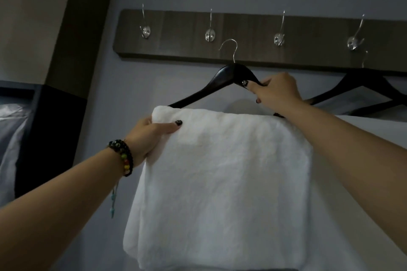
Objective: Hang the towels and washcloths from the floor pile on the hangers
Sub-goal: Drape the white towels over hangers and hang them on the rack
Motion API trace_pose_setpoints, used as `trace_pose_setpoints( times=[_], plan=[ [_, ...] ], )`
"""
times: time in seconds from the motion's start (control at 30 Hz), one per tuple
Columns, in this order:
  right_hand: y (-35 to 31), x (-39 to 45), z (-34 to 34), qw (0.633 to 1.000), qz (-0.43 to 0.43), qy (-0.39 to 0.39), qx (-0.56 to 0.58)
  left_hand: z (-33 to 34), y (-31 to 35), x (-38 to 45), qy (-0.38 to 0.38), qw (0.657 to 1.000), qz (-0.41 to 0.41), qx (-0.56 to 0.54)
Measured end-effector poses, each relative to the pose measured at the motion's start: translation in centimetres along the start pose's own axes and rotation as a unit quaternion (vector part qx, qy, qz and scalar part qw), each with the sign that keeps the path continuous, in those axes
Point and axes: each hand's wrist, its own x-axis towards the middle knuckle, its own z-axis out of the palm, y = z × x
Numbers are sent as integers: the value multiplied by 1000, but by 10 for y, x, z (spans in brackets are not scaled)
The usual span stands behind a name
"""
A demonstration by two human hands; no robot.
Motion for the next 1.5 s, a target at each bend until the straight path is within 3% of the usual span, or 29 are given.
trace_pose_setpoints(
  times=[0.17,0.47,0.83,1.07,1.17,1.3,1.37,1.43,1.5],
  plan=[
    [1,43,18,999,-23,16,23,-2,19,25,46,998,34,16],
    [-24,96,34,998,35,15,44,-26,59,59,135,982,91,98],
    [-41,70,86,991,102,-22,87,-73,23,53,174,968,91,159],
    [-35,44,73,998,36,-40,-14,-52,-13,44,244,940,125,205],
    [-16,19,60,999,6,19,-28,-36,-29,26,258,893,165,329],
    [18,-40,37,984,54,129,114,-3,-40,-20,177,777,331,506],
    [37,-67,36,967,111,104,202,22,-53,-46,93,736,385,550],
    [56,-89,41,948,185,31,256,50,-74,-64,22,705,394,590],
    [72,-104,43,927,246,-50,277,76,-96,-70,-3,665,383,641]
  ],
)
